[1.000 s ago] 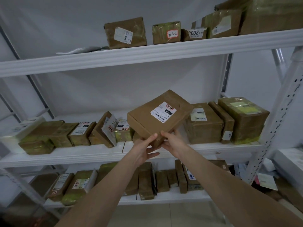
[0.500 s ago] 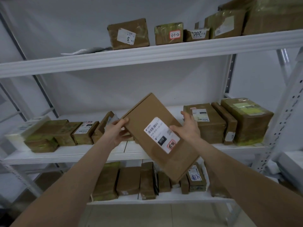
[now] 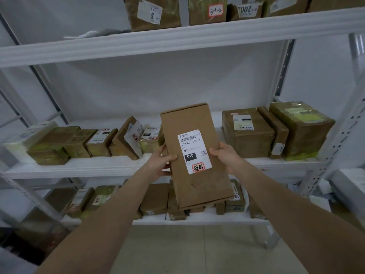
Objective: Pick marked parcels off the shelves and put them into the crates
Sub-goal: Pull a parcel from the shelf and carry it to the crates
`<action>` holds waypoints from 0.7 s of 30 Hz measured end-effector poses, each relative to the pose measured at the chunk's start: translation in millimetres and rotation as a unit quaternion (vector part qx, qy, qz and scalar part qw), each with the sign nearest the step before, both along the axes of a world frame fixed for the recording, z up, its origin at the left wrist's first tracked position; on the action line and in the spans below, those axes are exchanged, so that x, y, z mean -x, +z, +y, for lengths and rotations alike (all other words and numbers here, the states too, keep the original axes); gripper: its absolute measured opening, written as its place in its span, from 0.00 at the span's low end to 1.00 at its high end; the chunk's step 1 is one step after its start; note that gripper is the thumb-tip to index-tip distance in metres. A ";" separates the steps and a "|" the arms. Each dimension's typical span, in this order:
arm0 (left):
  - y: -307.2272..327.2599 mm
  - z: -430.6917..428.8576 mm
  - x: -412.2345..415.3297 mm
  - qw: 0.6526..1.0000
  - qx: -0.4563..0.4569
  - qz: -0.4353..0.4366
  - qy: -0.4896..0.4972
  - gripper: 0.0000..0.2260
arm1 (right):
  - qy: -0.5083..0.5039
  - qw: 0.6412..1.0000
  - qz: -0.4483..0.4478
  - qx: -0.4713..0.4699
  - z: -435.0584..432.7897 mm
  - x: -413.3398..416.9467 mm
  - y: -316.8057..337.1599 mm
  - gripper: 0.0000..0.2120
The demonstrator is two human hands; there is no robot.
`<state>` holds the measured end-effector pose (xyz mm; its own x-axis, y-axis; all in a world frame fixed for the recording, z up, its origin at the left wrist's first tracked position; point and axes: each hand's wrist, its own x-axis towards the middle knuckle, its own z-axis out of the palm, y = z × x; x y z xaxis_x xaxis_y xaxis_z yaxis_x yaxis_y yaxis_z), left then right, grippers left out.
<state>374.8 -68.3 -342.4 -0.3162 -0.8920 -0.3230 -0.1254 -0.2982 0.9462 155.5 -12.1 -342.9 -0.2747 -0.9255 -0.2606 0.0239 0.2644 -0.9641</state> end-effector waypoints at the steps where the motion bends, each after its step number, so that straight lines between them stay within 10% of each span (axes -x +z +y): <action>1: -7.3 4.1 2.0 1.000 -0.001 0.003 0.007 0.33 | -0.006 1.000 0.028 0.004 -0.3 -0.7 -2.6 0.14; 8: -28.9 21.4 4.3 0.995 0.032 -0.008 0.090 0.32 | 0.010 0.960 0.279 0.000 2.4 -11.8 -23.8 0.16; 21: -69.3 75.9 -39.0 0.990 0.023 -0.032 0.137 0.34 | 0.110 0.951 0.288 -0.019 26.6 -56.6 -50.0 0.30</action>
<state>413.8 7.6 -411.8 -0.0416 -0.9558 -0.2911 -0.1059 -0.2854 0.9525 212.1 14.6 -392.9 -0.1819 -0.9703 -0.1592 -0.5659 0.2357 -0.7901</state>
